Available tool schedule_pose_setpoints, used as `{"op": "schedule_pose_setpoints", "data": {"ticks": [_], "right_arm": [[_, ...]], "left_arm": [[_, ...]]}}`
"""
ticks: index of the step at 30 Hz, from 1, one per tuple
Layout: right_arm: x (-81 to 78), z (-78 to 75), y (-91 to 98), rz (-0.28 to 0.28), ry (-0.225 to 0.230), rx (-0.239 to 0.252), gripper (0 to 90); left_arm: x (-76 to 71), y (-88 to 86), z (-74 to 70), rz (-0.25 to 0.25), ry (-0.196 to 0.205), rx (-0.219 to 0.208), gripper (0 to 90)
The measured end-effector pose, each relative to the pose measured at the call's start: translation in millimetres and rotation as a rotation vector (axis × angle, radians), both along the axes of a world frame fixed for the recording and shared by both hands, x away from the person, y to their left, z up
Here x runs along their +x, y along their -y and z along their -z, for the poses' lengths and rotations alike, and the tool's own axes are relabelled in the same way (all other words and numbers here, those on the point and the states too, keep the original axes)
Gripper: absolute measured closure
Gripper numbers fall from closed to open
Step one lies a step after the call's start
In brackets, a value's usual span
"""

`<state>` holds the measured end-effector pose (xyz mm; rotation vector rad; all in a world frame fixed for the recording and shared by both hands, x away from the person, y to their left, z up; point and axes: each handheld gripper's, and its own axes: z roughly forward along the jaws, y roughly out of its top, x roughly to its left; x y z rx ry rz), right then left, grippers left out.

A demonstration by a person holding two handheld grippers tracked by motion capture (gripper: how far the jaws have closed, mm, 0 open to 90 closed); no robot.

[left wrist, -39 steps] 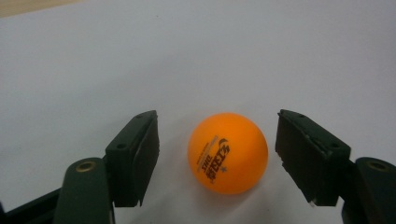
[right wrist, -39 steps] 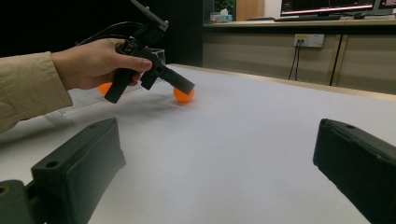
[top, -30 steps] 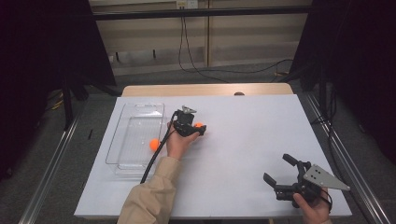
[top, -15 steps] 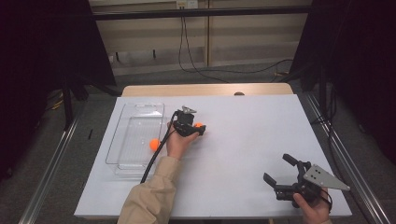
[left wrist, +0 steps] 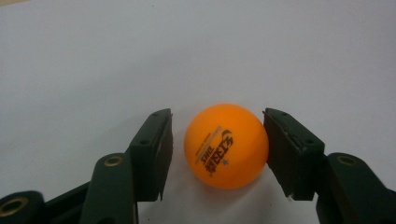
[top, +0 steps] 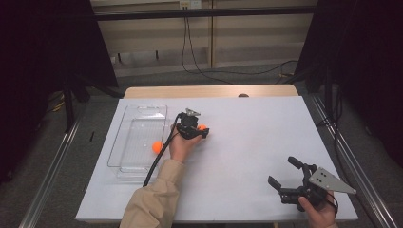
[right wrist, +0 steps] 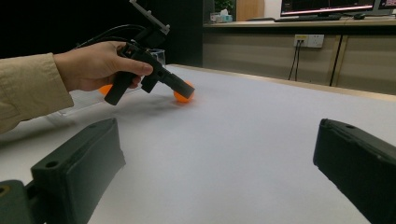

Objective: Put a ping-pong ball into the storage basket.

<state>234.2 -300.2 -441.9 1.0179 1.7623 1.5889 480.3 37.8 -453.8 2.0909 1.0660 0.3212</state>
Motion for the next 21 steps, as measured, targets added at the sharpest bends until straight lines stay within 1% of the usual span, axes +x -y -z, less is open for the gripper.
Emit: {"op": "schedule_pose_setpoints", "data": {"ticks": [4,14,21], "right_arm": [[0.0,0.0,0.1,0.000,0.001,-0.001,0.6],[0.0,0.0,0.0,0.000,0.000,0.000,0.6],[0.0,0.0,-0.1,-0.001,0.000,0.000,0.5]], "left_arm": [[0.0,0.2,0.3,0.000,-0.001,-0.003,46.9],[1.1,0.0,1.0,-0.002,-0.006,-0.017,49.1],[1.3,0.0,0.9,0.001,-0.007,-0.015,50.6]]}}
